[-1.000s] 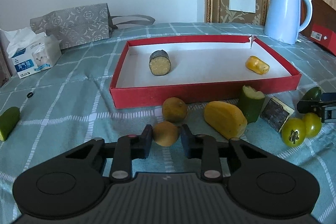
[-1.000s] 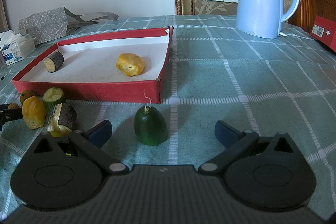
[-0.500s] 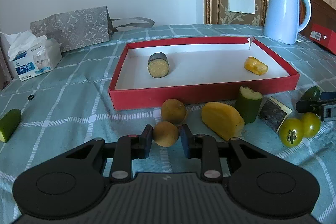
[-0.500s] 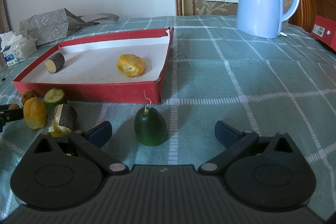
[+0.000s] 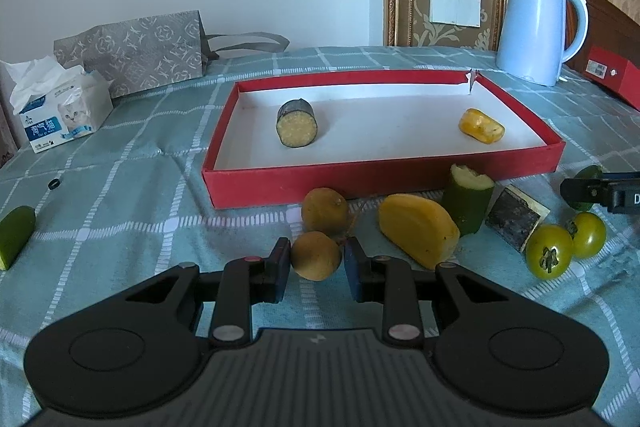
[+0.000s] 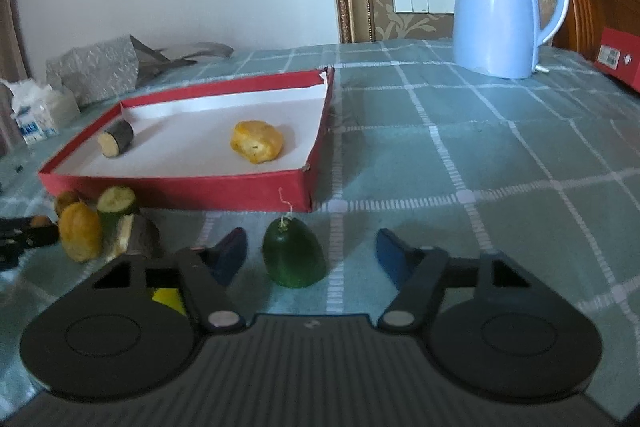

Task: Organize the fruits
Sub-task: 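Lift the brown fruit with the left tool while the right tool grasps the green pear, then drop the brown fruit into the tray with left tool while the right tool holds pear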

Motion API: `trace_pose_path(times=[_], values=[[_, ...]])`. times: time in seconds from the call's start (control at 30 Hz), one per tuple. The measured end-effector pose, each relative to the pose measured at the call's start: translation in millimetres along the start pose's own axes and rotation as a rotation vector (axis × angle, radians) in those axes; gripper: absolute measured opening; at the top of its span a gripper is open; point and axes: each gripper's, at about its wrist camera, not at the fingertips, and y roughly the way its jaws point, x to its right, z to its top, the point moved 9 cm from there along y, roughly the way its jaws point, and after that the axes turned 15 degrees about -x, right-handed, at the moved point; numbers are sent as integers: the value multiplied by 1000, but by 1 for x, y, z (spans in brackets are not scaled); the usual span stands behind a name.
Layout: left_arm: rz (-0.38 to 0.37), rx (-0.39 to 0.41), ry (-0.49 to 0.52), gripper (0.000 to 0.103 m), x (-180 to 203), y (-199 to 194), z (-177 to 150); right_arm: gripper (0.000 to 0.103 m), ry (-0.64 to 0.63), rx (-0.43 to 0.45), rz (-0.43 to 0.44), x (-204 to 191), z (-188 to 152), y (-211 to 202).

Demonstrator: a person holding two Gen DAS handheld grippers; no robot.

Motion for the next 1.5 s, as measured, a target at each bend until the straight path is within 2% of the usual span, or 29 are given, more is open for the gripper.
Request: trace_pose_path(times=[0.1, 0.17, 0.27, 0.6, 1.0, 1.13, 1.5], values=[[-2, -1, -1, 28, 0, 0, 0, 54, -16, -5, -23, -2, -1, 1], [-2, 0, -2, 28, 0, 0, 0, 45, -35, -5, -39, -4, -2, 1], [-4, -1, -5, 28, 0, 0, 0, 29, -46, 1, -18, -8, -2, 0], [0, -1, -8, 28, -2, 1, 0, 29, -26, 16, -26, -4, -1, -3], [-11, 59, -32, 28, -7, -13, 4, 29, 7, 39, -14, 1, 1, -7], [-28, 107, -48, 28, -10, -23, 8, 29, 17, 40, -6, 2, 1, -8], [-28, 150, -81, 27, -20, -24, 43, 29, 8, 38, -15, -1, 1, -6]])
